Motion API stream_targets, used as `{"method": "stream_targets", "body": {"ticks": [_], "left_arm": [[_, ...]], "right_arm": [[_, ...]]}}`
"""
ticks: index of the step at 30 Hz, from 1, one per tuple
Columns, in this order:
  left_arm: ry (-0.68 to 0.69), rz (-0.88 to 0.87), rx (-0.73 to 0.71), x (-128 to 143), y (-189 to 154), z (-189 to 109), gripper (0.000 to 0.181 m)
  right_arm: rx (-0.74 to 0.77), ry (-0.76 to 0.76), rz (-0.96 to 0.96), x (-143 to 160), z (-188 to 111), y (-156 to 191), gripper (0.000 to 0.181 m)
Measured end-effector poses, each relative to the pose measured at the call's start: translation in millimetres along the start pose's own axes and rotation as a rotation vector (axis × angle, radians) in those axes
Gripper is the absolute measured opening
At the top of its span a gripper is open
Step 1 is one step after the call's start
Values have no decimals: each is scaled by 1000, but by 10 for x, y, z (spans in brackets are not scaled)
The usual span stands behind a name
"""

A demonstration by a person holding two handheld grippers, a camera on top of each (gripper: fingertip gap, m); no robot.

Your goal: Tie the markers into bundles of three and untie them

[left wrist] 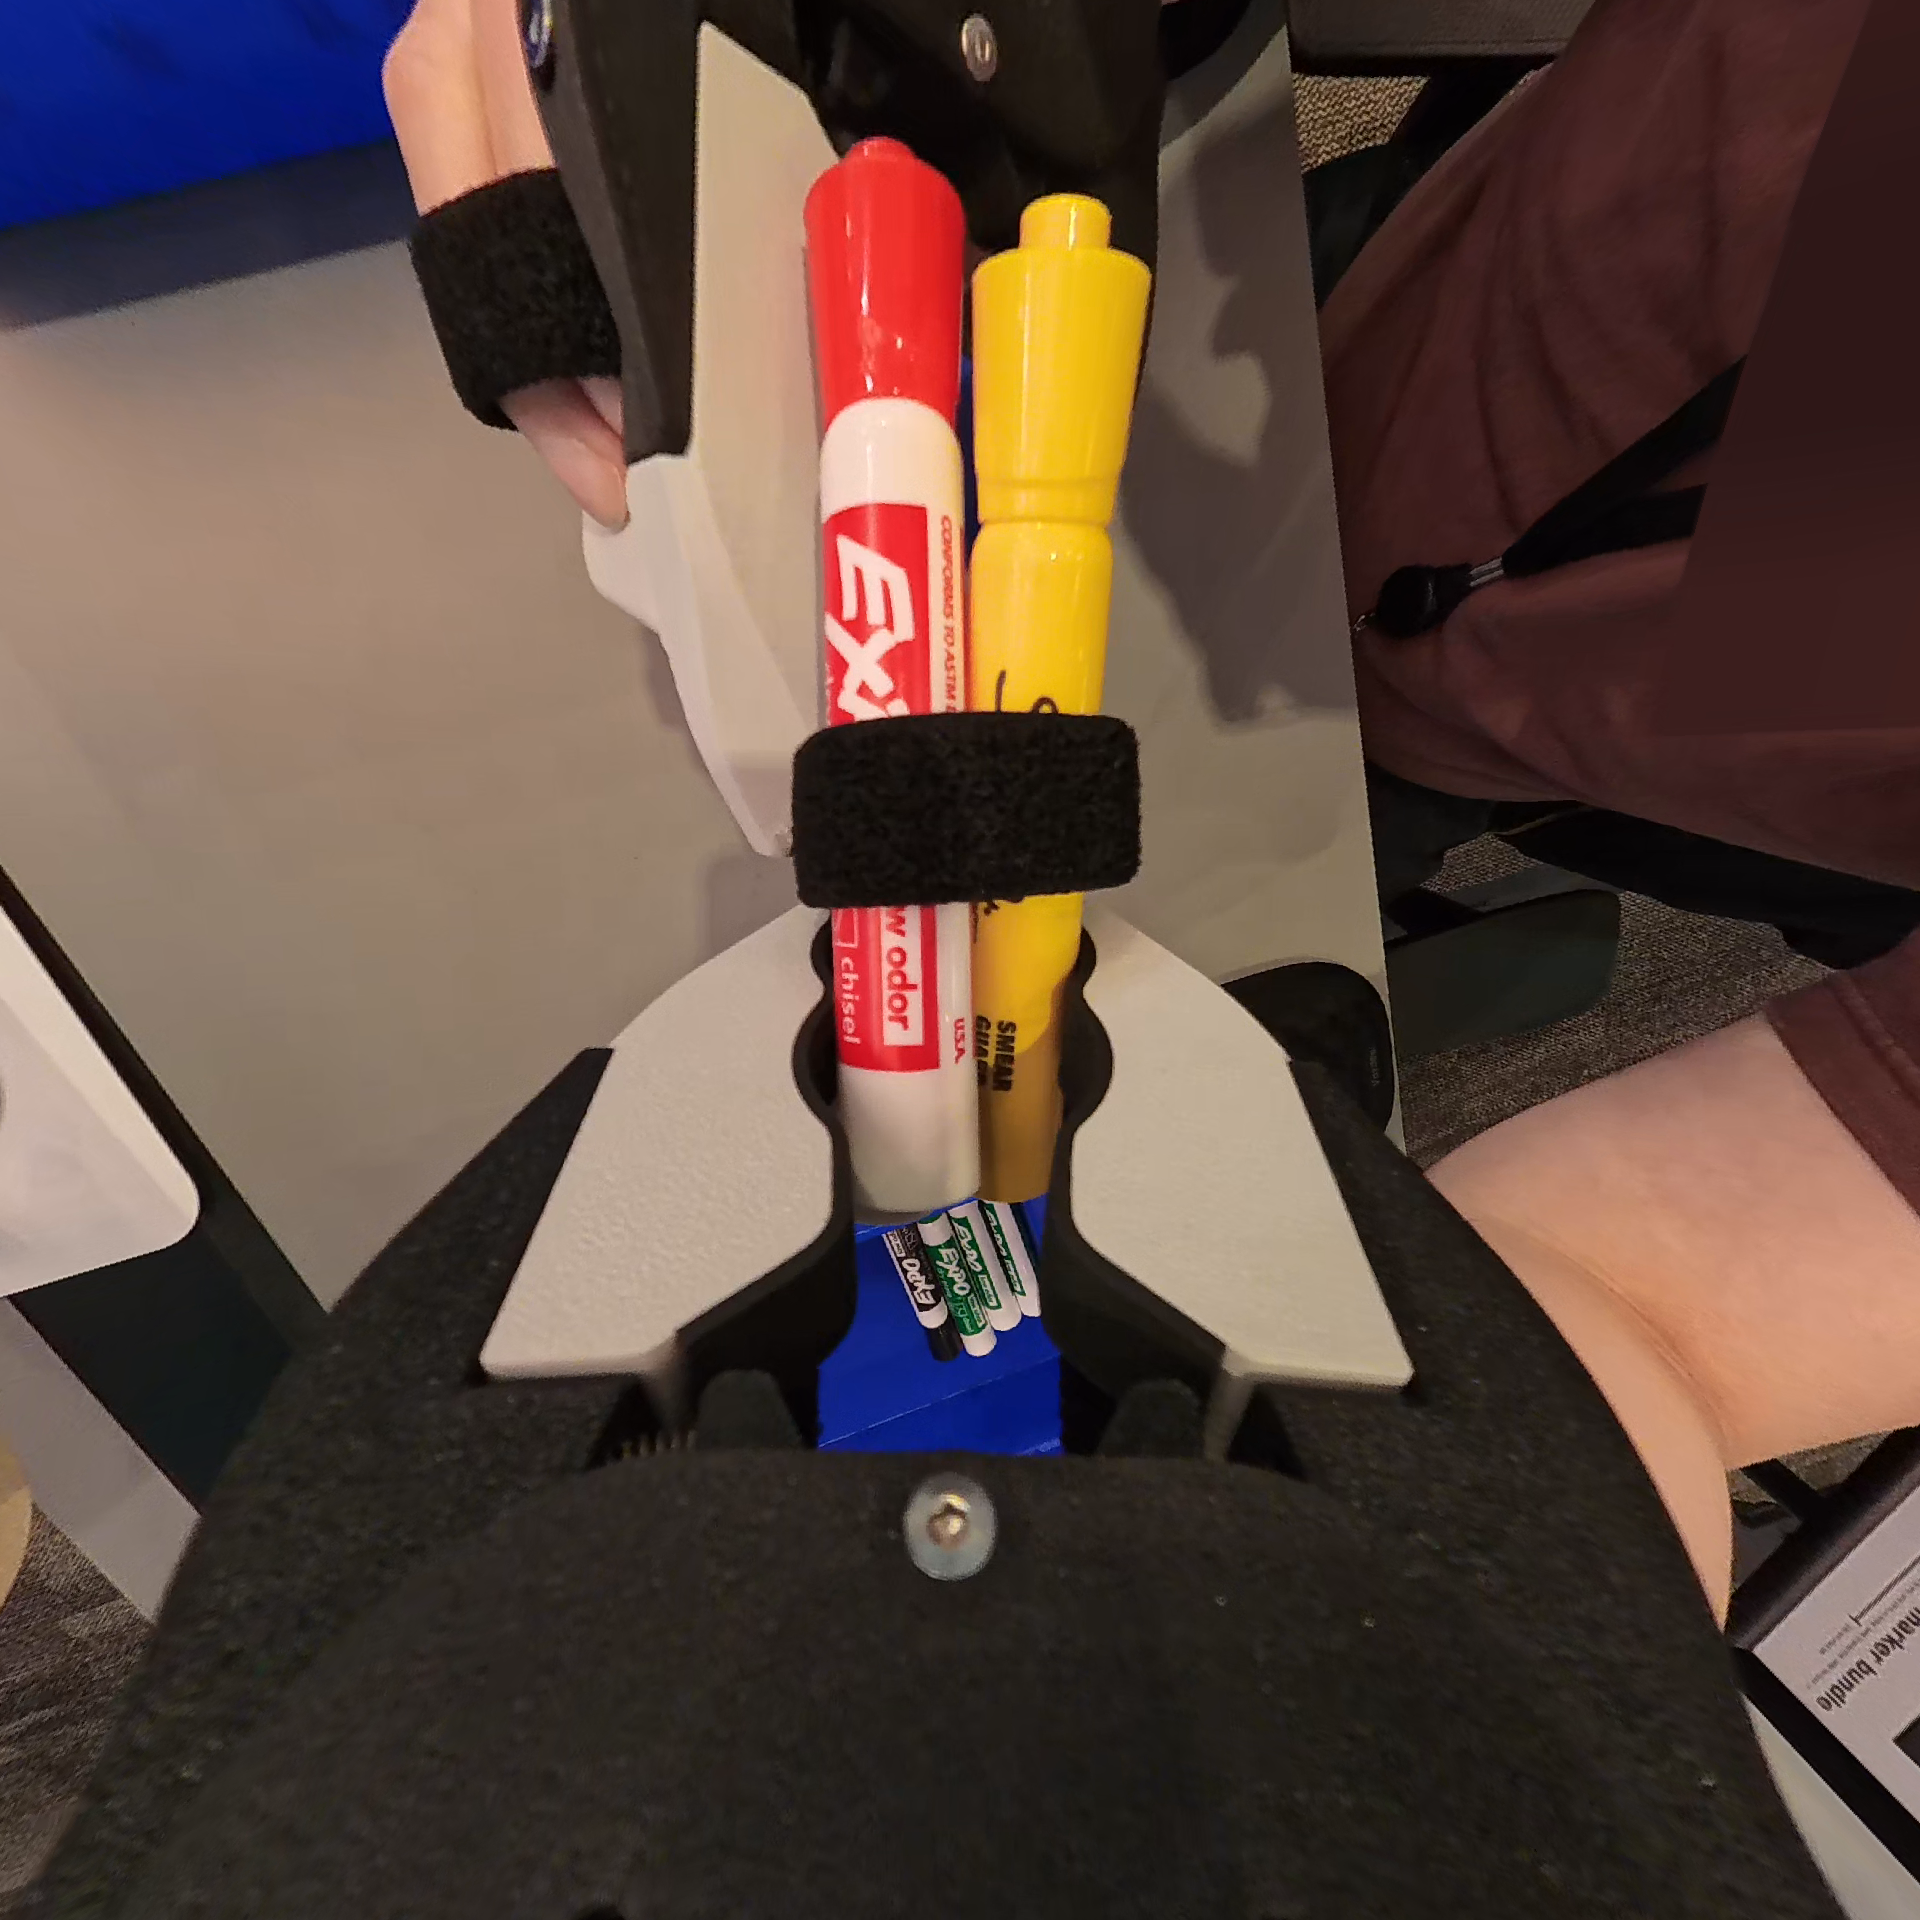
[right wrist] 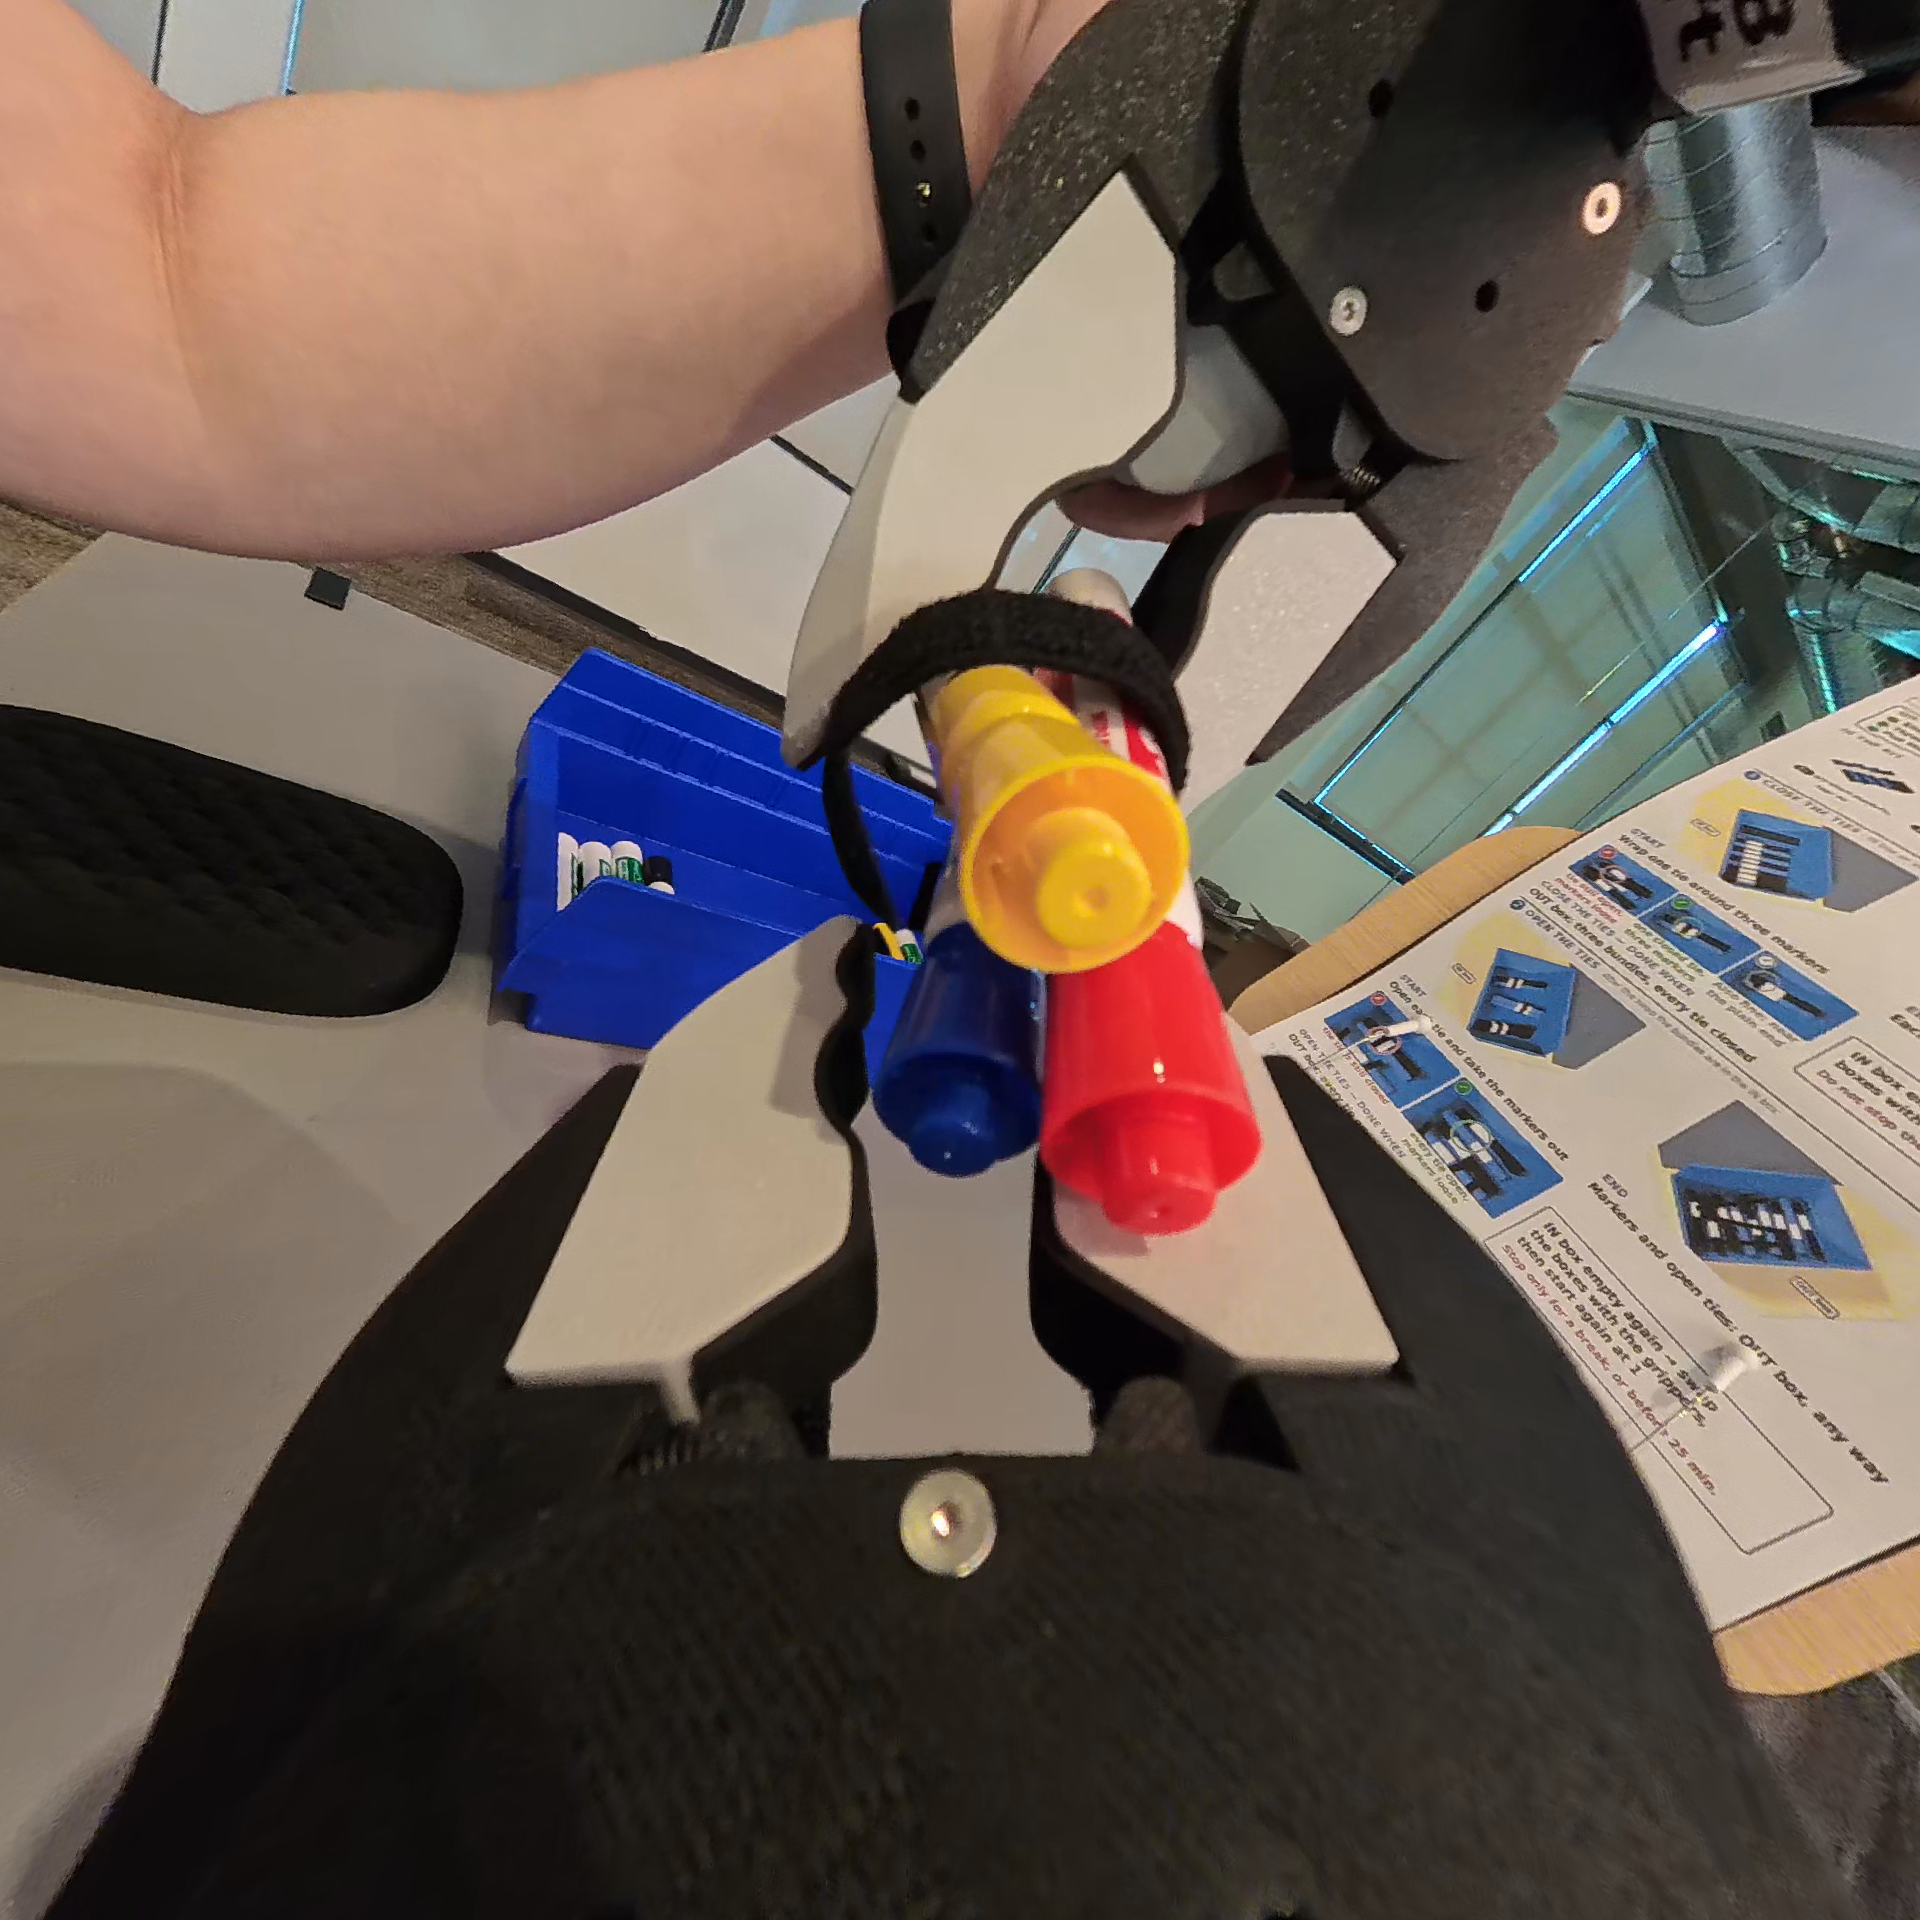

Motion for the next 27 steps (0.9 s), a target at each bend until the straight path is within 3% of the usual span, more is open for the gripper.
{"method": "stream_targets", "body": {"ticks": [8, 17, 22, 27], "left_arm": [[1, 7, 0, -11, -10, 1, 39], [-4, 5, -2, -8, -16, -2, 39], [-19, 10, 3, -20, -21, 9, 39], [-53, 10, 11, 1, -26, 78, 39]], "right_arm": [[-21, -2, 18, 5, 11, 18, 50], [-9, -25, 36, -2, -3, -17, 47], [-27, -26, 42, -16, -22, -3, 31], [-83, 39, 41, 25, -17, 60, 30]]}}
Point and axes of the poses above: each gripper's, where its closed fingertips meet, z out along the fingers, x out of its underside, y = z × x across the jaws, the point moved 1 cm from there along -z, back along the fingers, and after that the axes turned 3 degrees about -z, right-handed, at the moved point
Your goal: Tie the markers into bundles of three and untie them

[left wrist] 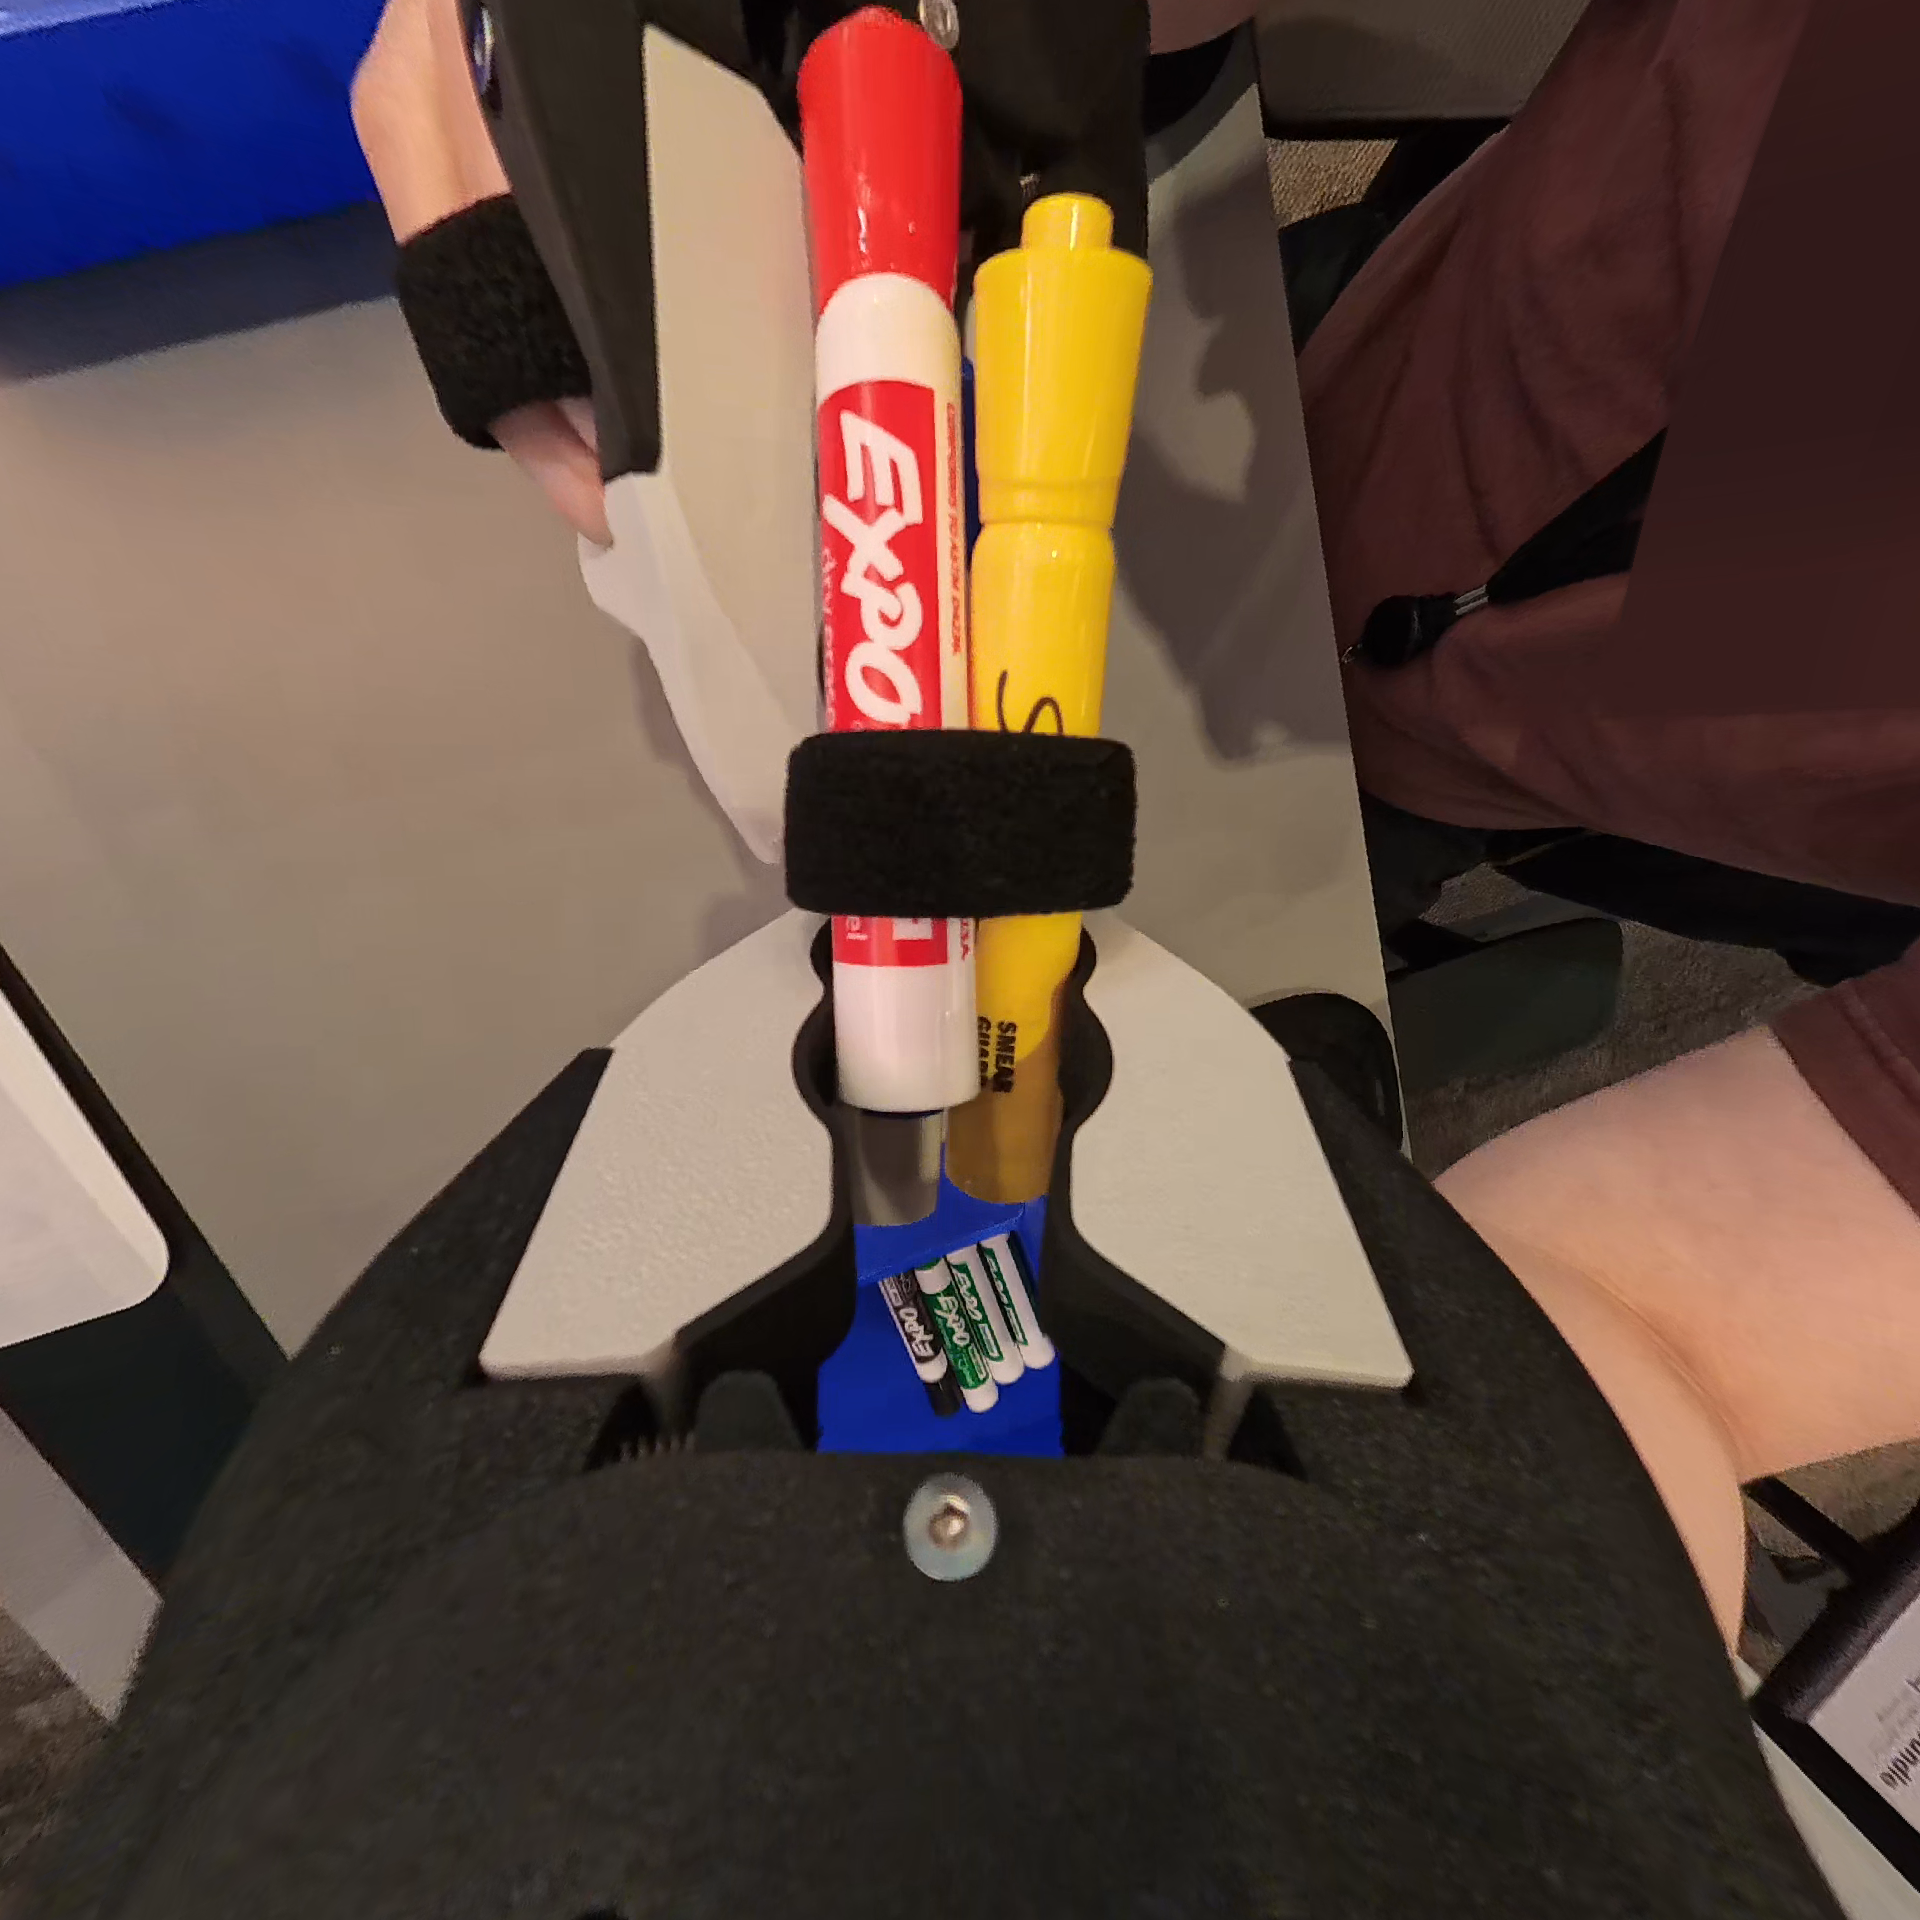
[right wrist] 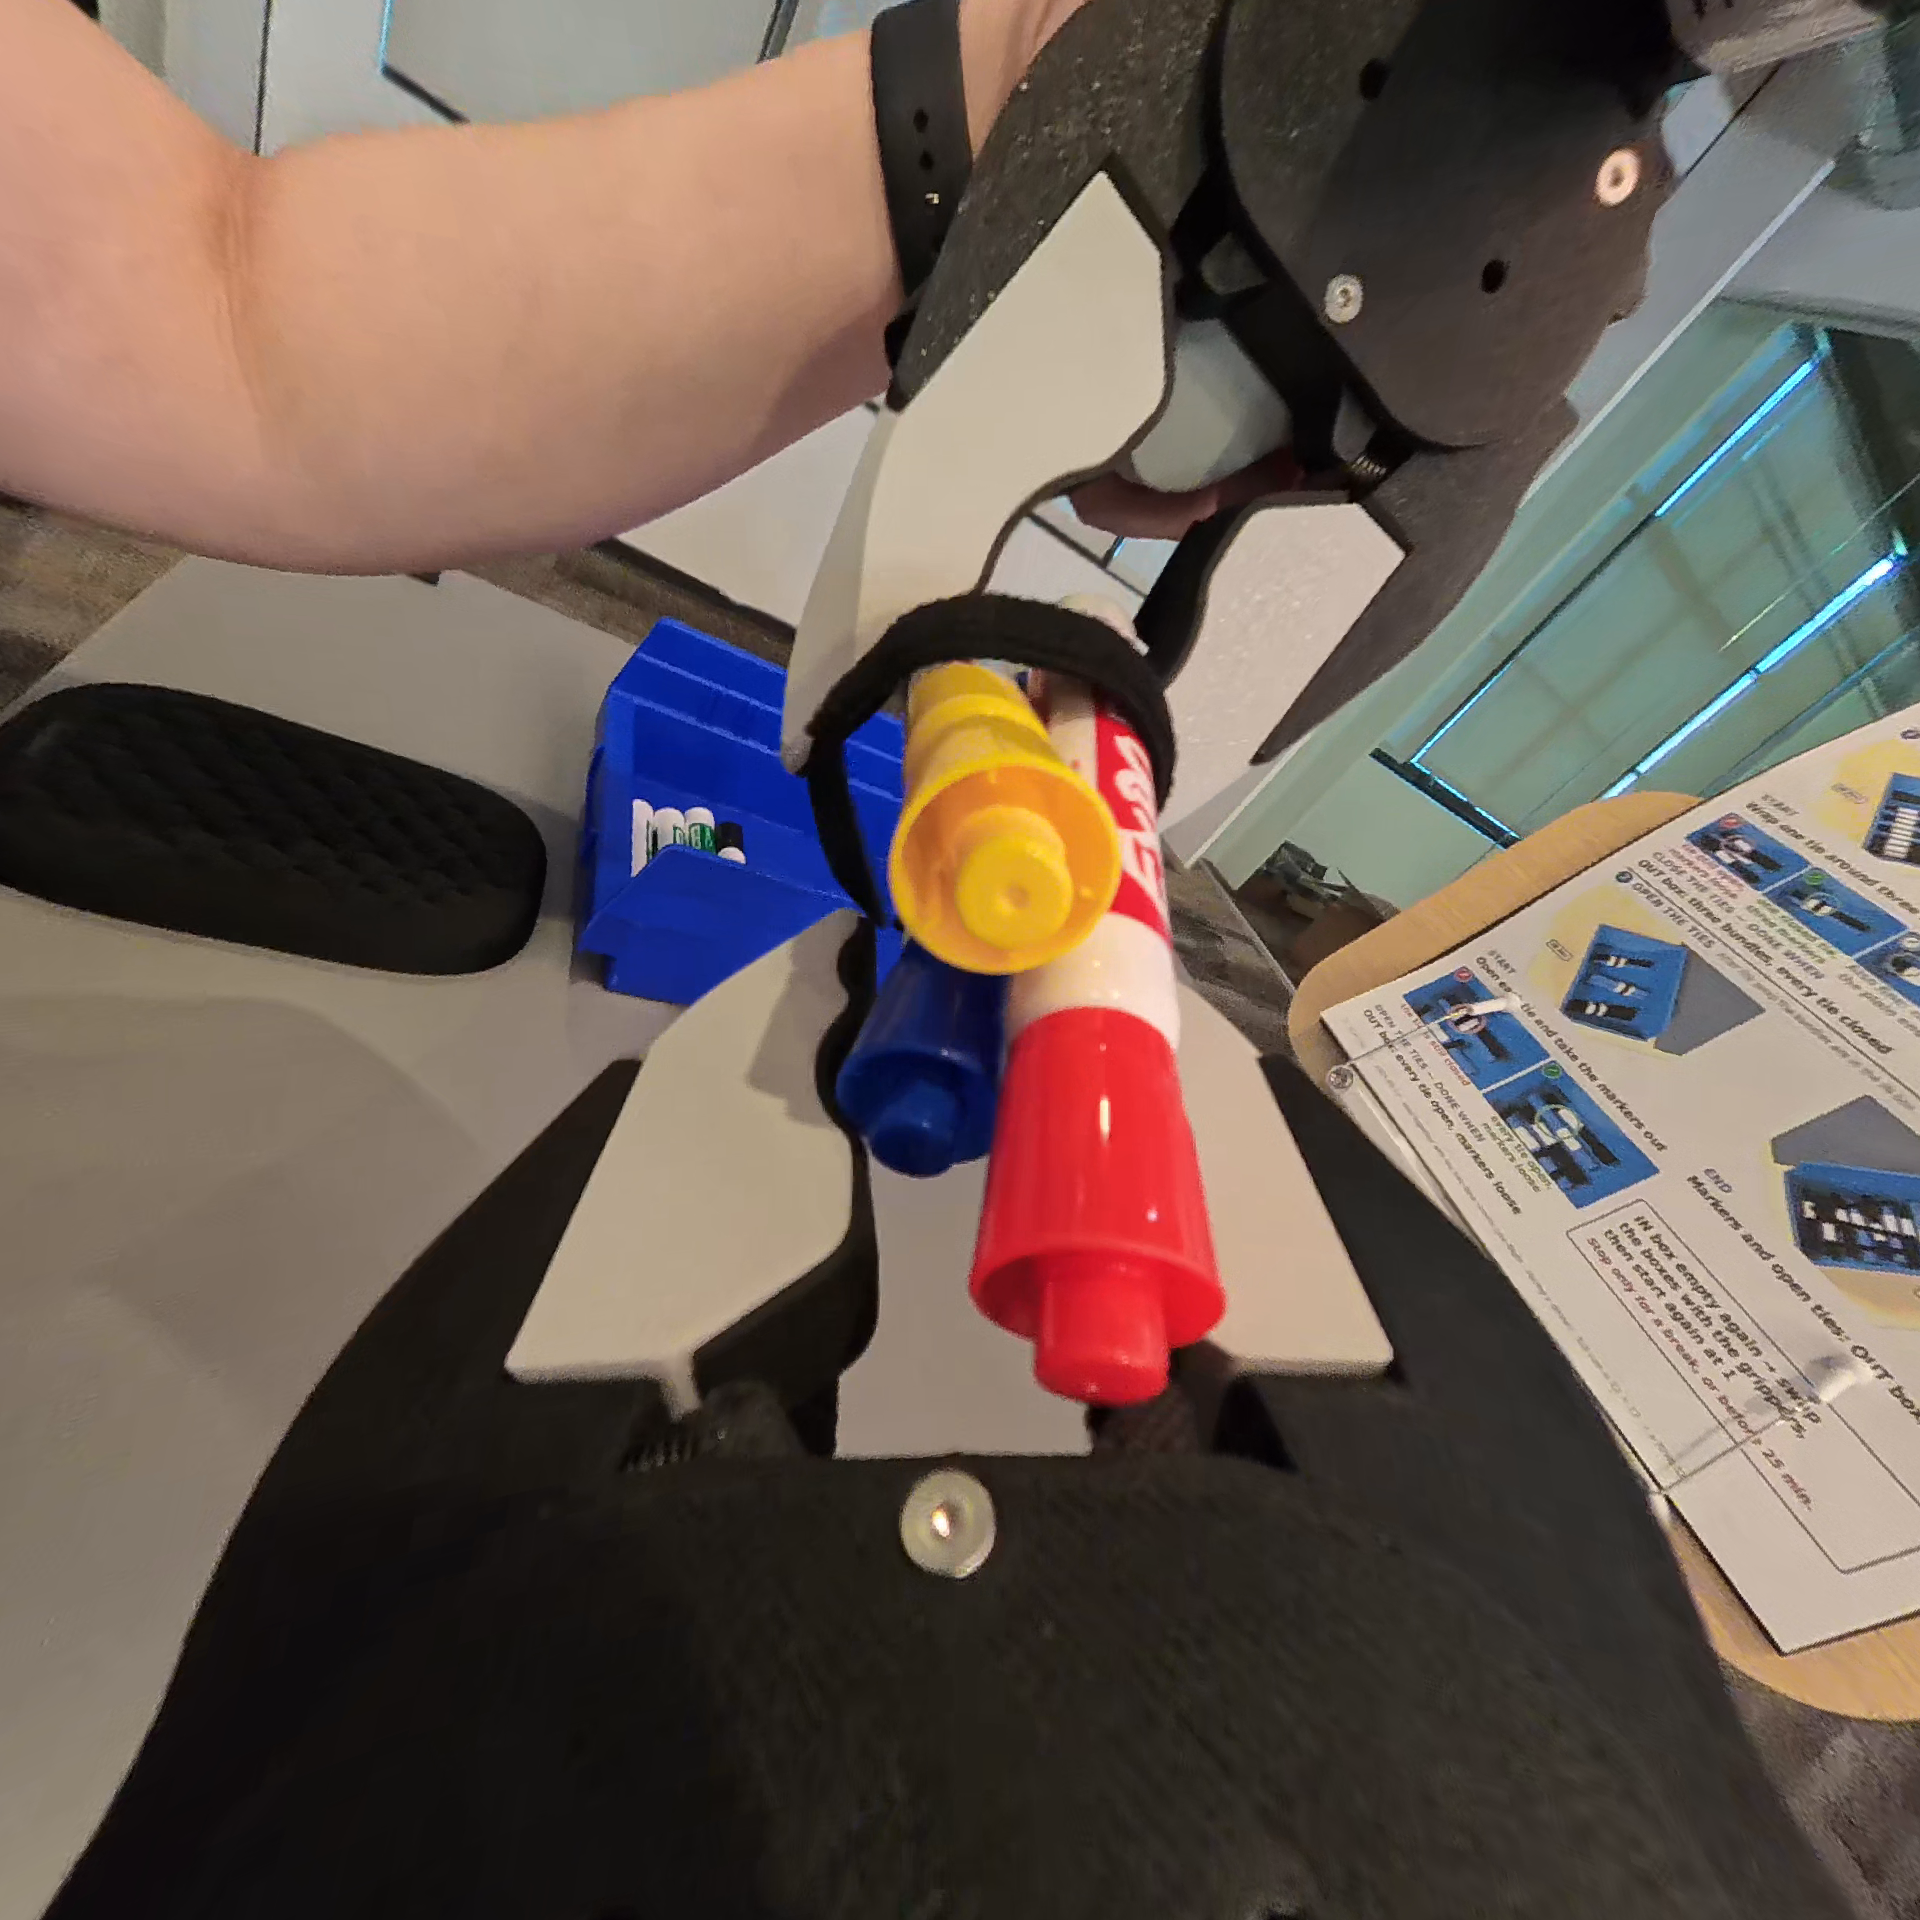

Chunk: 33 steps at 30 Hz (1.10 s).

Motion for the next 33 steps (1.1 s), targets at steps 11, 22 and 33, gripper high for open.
{"method": "stream_targets", "body": {"ticks": [11, 22, 33], "left_arm": [[-53, -14, -1, 151, -20, 132, 39], [-100, -8, -6, 296, -14, 256, 39], [-104, -21, 10, 424, 2, 343, 39]], "right_arm": [[-75, 56, 20, 99, 105, 111, 36], [-117, 80, 48, 223, 214, 203, 43], [-170, 138, 69, 309, 277, 269, 46]]}}
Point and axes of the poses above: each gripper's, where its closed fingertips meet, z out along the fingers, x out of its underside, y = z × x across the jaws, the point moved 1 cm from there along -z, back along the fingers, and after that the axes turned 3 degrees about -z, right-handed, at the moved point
